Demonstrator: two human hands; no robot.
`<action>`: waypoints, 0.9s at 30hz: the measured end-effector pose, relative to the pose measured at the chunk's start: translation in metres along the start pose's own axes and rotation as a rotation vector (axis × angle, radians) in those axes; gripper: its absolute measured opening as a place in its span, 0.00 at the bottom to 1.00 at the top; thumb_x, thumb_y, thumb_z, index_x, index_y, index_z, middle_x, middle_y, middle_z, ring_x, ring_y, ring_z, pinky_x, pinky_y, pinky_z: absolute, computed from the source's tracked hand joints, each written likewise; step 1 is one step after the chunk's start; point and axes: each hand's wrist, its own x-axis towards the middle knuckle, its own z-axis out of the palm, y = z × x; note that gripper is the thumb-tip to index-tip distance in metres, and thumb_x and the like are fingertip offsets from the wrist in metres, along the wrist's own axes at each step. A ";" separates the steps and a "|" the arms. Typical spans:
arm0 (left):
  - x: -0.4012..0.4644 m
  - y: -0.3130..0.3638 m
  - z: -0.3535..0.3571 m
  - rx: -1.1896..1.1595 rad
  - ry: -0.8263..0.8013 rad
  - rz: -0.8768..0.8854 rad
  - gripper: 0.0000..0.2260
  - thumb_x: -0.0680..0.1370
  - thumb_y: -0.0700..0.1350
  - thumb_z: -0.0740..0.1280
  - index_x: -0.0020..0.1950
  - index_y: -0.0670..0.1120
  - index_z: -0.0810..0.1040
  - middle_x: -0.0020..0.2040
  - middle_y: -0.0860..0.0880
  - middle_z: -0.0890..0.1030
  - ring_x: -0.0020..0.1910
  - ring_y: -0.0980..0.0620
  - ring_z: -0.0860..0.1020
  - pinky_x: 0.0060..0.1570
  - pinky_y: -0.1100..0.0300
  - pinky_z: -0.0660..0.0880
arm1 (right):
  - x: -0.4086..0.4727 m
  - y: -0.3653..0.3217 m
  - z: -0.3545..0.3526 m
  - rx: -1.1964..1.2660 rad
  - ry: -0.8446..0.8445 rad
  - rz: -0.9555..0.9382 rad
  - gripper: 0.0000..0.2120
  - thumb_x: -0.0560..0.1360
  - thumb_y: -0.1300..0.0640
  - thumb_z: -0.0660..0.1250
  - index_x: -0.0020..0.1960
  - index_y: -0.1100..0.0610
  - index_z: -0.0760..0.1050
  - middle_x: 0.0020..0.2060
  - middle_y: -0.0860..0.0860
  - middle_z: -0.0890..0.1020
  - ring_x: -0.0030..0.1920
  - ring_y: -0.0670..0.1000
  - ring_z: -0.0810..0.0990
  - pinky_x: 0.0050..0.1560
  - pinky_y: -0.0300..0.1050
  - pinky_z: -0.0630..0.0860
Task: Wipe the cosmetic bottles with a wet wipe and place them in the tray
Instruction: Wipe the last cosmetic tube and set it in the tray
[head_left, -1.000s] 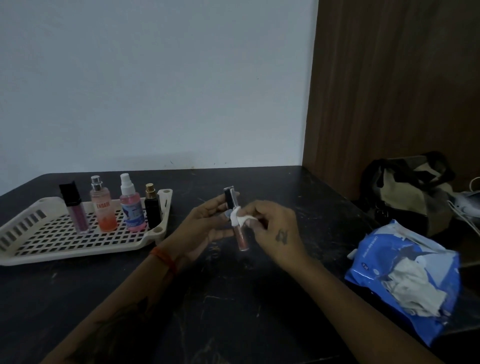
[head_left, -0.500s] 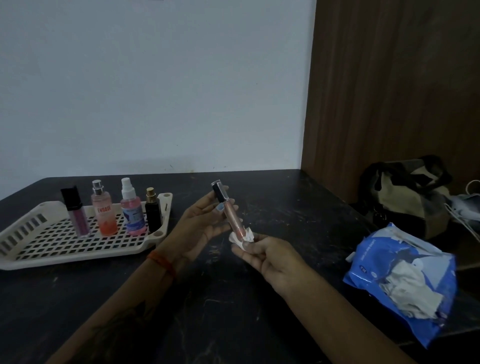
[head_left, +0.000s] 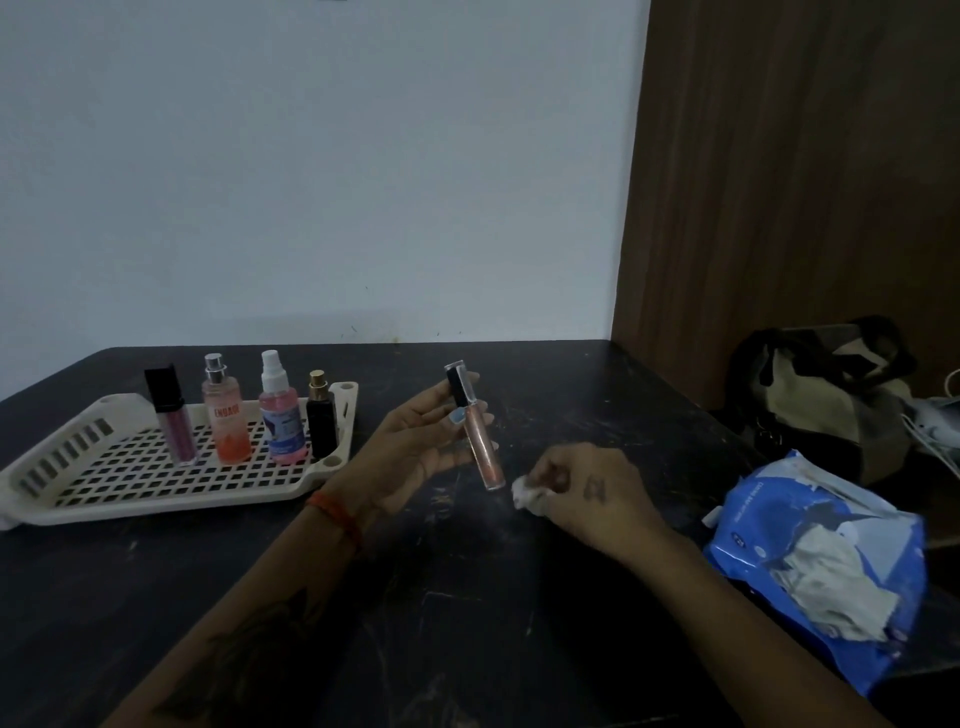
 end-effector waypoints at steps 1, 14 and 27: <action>0.000 0.001 0.000 0.002 -0.006 -0.005 0.18 0.69 0.38 0.65 0.59 0.49 0.76 0.51 0.49 0.83 0.55 0.49 0.80 0.48 0.52 0.80 | 0.003 -0.001 -0.005 -0.035 -0.071 0.015 0.06 0.68 0.50 0.73 0.44 0.47 0.79 0.42 0.44 0.81 0.40 0.40 0.76 0.36 0.30 0.69; -0.003 0.004 -0.001 0.157 0.019 -0.040 0.17 0.76 0.32 0.60 0.60 0.50 0.74 0.55 0.47 0.81 0.54 0.51 0.81 0.46 0.55 0.80 | 0.068 -0.087 -0.049 -0.067 -0.188 -0.326 0.16 0.71 0.61 0.71 0.58 0.57 0.78 0.44 0.50 0.80 0.28 0.42 0.76 0.39 0.35 0.77; -0.059 0.067 -0.011 0.281 0.076 0.002 0.16 0.75 0.37 0.61 0.59 0.54 0.75 0.59 0.51 0.79 0.59 0.50 0.78 0.55 0.50 0.77 | 0.047 -0.158 -0.060 -0.098 -0.215 -0.456 0.09 0.67 0.66 0.73 0.48 0.61 0.82 0.36 0.52 0.82 0.35 0.46 0.79 0.37 0.36 0.76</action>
